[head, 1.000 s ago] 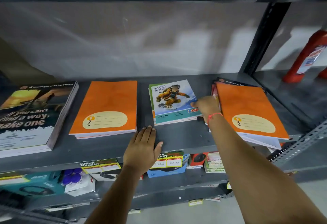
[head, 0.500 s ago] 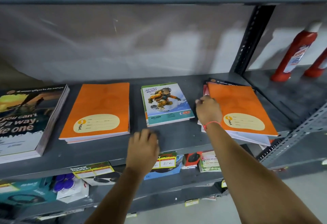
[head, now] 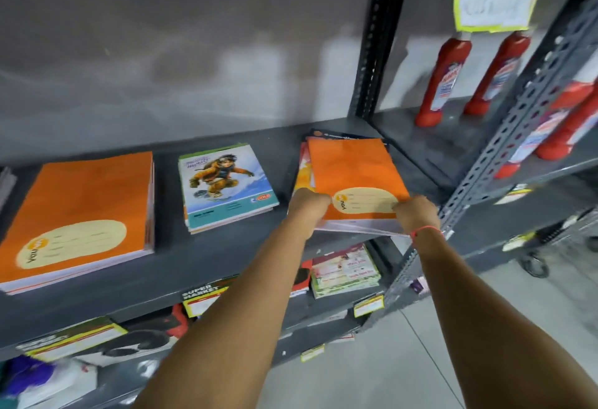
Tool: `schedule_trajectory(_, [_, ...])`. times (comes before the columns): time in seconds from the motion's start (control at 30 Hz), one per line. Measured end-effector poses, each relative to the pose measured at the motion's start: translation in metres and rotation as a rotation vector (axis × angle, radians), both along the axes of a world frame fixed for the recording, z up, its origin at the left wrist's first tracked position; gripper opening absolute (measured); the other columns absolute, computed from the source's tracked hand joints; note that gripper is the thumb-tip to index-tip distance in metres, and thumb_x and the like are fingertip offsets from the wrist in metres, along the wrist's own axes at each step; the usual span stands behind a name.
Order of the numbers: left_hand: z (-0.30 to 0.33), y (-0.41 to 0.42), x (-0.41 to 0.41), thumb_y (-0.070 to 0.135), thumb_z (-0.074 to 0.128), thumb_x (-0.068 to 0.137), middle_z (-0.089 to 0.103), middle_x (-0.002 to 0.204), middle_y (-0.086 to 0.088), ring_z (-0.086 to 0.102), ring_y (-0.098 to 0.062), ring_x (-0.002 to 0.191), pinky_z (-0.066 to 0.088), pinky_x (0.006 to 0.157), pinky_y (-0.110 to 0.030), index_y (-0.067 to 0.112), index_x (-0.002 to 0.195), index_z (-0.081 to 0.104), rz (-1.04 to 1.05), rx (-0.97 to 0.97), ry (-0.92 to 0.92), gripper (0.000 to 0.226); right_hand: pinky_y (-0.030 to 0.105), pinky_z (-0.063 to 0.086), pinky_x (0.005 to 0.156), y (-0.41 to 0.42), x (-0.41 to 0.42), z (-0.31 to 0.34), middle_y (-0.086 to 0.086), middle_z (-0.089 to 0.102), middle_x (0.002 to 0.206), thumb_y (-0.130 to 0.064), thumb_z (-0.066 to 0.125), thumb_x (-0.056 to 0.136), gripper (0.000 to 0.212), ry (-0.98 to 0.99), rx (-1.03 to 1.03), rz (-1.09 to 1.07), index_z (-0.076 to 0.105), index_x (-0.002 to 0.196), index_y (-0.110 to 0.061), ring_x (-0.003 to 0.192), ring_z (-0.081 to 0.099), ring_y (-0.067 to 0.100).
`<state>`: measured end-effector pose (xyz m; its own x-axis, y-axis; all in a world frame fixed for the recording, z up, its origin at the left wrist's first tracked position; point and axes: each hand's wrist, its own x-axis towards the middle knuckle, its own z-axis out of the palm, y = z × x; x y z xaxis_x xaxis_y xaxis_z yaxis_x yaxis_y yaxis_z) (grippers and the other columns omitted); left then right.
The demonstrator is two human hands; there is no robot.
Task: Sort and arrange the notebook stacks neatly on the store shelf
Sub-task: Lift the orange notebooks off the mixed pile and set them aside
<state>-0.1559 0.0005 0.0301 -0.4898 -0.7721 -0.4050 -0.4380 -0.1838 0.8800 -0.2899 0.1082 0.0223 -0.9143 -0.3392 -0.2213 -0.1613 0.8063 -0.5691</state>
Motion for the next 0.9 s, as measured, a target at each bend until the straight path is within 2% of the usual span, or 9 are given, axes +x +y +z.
schedule_trajectory(0.07, [0.001, -0.004, -0.006, 0.008, 0.056, 0.084, 0.060, 0.098, -0.014, 0.055, -0.025, 0.083, 0.053, 0.066, -0.034, 0.008, 0.084, 0.057, 0.027, 0.066, -0.015, 0.001, 0.039, 0.046, 0.088, 0.001, -0.008, 0.005, 0.028, 0.060, 0.118, -0.008, 0.056, 0.086, 0.033, -0.049, -0.054, -0.016, 0.058, 0.111, 0.013, 0.111, 0.057, 0.039])
schedule_trajectory(0.13, [-0.002, -0.008, -0.010, 0.005, 0.056, 0.083, 0.060, 0.102, -0.013, 0.055, -0.024, 0.080, 0.052, 0.059, -0.031, 0.006, 0.104, 0.058, 0.055, 0.087, -0.041, 0.021, 0.040, 0.048, 0.085, 0.003, -0.011, 0.009, 0.028, 0.063, 0.106, -0.004, 0.059, 0.083, 0.027, -0.057, -0.098, -0.035, 0.061, 0.103, 0.015, 0.101, 0.060, 0.038])
schedule_trajectory(0.2, [0.000, -0.008, -0.012, 0.004, 0.058, 0.082, 0.060, 0.099, -0.014, 0.054, -0.022, 0.076, 0.050, 0.061, -0.029, 0.007, 0.095, 0.058, 0.051, 0.097, -0.048, 0.013, 0.040, 0.048, 0.084, 0.003, -0.016, 0.010, 0.022, 0.060, 0.086, -0.002, 0.059, 0.082, 0.013, -0.080, -0.107, -0.043, 0.061, 0.079, 0.010, 0.085, 0.056, 0.032])
schedule_trajectory(0.3, [0.003, -0.008, -0.015, 0.003, 0.059, 0.078, 0.066, 0.110, -0.017, 0.063, -0.027, 0.088, 0.054, 0.065, -0.033, 0.008, 0.106, 0.058, 0.058, 0.136, -0.017, 0.028, 0.039, 0.046, 0.072, 0.002, -0.024, 0.014, 0.013, 0.053, 0.066, 0.000, 0.061, 0.080, 0.030, -0.164, -0.163, -0.055, 0.045, 0.055, -0.005, 0.075, 0.050, 0.025])
schedule_trajectory(0.43, [0.017, -0.009, -0.009, 0.001, 0.059, 0.079, 0.067, 0.106, -0.016, 0.067, -0.031, 0.095, 0.058, 0.082, -0.042, 0.005, 0.091, 0.054, 0.104, 0.120, 0.049, 0.014, 0.033, 0.044, 0.061, 0.000, -0.027, 0.028, 0.017, 0.053, 0.076, 0.008, 0.060, 0.078, 0.027, -0.295, -0.345, -0.071, 0.048, 0.059, -0.007, 0.067, 0.050, 0.024])
schedule_trajectory(0.5, [0.027, -0.011, 0.005, 0.003, 0.057, 0.083, 0.065, 0.097, -0.013, 0.066, -0.028, 0.091, 0.055, 0.070, -0.031, 0.004, 0.094, 0.056, 0.133, 0.078, 0.070, 0.011, 0.033, 0.043, 0.062, -0.006, -0.018, 0.040, 0.018, 0.050, 0.079, 0.010, 0.059, 0.079, 0.030, -0.376, -0.444, -0.041, 0.044, 0.060, -0.008, 0.073, 0.048, 0.024])
schedule_trajectory(0.57, [0.038, -0.018, 0.029, 0.003, 0.056, 0.083, 0.063, 0.084, -0.013, 0.062, -0.022, 0.076, 0.047, 0.061, -0.025, 0.005, 0.078, 0.054, 0.158, 0.034, 0.102, 0.006, 0.028, 0.041, 0.057, -0.018, 0.001, 0.050, 0.016, 0.048, 0.073, 0.013, 0.055, 0.080, 0.032, -0.464, -0.566, 0.018, 0.043, 0.062, -0.010, 0.067, 0.047, 0.021])
schedule_trajectory(0.8, [0.083, -0.055, 0.154, 0.000, 0.058, 0.072, 0.038, 0.030, 0.005, 0.033, -0.007, 0.029, 0.019, 0.032, -0.012, 0.013, 0.048, 0.039, 0.363, -0.217, 0.148, 0.033, 0.015, 0.042, 0.039, -0.087, 0.114, 0.079, 0.008, 0.052, 0.071, 0.010, 0.053, 0.082, 0.024, -0.534, -0.675, 0.281, 0.051, 0.081, -0.014, 0.060, 0.050, 0.016])
schedule_trajectory(0.9, [0.094, -0.069, 0.218, -0.007, 0.055, 0.073, 0.037, 0.038, 0.003, 0.029, -0.013, 0.043, 0.020, 0.042, -0.020, 0.014, 0.052, 0.036, 0.494, -0.255, 0.160, 0.035, 0.021, 0.044, 0.049, -0.116, 0.178, 0.081, 0.009, 0.053, 0.082, 0.009, 0.057, 0.080, 0.023, -0.532, -0.697, 0.356, 0.048, 0.079, -0.012, 0.071, 0.052, 0.018])
